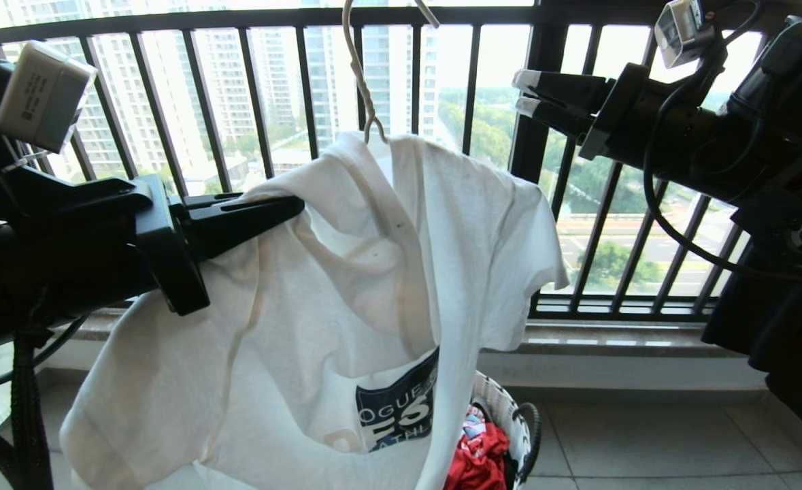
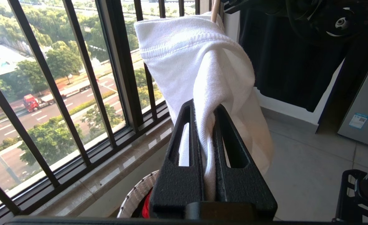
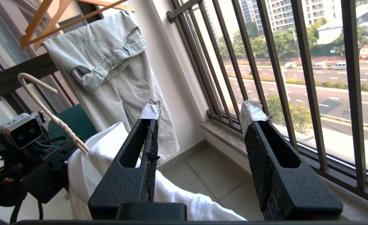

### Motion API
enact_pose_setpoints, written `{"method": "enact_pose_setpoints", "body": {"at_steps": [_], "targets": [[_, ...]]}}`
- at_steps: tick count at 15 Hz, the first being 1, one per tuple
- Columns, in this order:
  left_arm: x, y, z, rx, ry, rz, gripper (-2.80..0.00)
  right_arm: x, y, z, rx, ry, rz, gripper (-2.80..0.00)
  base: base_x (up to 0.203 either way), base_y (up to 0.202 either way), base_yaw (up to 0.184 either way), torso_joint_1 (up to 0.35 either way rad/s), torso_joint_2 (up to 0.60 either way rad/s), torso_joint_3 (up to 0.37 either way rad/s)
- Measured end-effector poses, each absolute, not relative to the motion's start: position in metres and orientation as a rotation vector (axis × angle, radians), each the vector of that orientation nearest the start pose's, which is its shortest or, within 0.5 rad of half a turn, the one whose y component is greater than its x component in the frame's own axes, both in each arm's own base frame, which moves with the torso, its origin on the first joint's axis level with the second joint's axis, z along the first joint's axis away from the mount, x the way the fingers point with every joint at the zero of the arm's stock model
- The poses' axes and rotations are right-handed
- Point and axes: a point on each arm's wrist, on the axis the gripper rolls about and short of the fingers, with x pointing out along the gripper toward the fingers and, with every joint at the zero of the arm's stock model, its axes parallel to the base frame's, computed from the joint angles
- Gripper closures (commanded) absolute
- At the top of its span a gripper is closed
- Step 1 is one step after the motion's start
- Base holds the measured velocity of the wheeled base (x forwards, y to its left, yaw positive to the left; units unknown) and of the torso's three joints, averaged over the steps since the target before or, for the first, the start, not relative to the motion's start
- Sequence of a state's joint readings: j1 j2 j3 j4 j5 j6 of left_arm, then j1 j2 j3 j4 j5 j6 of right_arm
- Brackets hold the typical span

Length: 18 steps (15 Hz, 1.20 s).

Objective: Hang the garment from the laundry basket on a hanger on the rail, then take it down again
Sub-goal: Hang the clothes rack on the clothesline

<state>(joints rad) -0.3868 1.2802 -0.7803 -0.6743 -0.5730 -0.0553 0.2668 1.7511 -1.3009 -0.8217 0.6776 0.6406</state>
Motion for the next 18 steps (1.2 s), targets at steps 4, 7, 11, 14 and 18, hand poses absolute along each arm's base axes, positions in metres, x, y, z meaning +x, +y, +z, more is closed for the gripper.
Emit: {"method": "enact_pose_setpoints", "body": {"at_steps": [4, 7, 11, 14, 18], "targets": [[0.173, -0.083, 0.279, -0.059, -0.125, -0.961, 0.0, 0.329, 0.097, 0.322, 0.512, -0.064, 0.942, 0.0, 0.0, 0.0, 0.0, 0.0, 0.0, 0.0], [0.164, -0.079, 0.279, -0.088, -0.122, -0.96, 0.0, 0.335, 0.096, 0.324, 0.482, -0.078, 0.87, 0.0, 0.0, 0.0, 0.0, 0.0, 0.0, 0.0], [0.157, -0.074, 0.282, -0.095, -0.14, -0.942, 0.0, 0.337, 0.095, 0.329, 0.458, -0.108, 0.772, 0.0, 0.0, 0.0, 0.0, 0.0, 0.0, 0.0], [0.149, -0.07, 0.287, -0.113, -0.163, -0.924, 0.0, 0.334, 0.088, 0.334, 0.418, -0.061, 0.599, 0.0, 0.0, 0.0, 0.0, 0.0, 0.0, 0.0], [0.143, -0.067, 0.29, -0.133, -0.171, -0.92, 0.0, 0.315, 0.072, 0.327, 0.353, 0.017, 0.339, 0.0, 0.0, 0.0, 0.0, 0.0, 0.0, 0.0]]}}
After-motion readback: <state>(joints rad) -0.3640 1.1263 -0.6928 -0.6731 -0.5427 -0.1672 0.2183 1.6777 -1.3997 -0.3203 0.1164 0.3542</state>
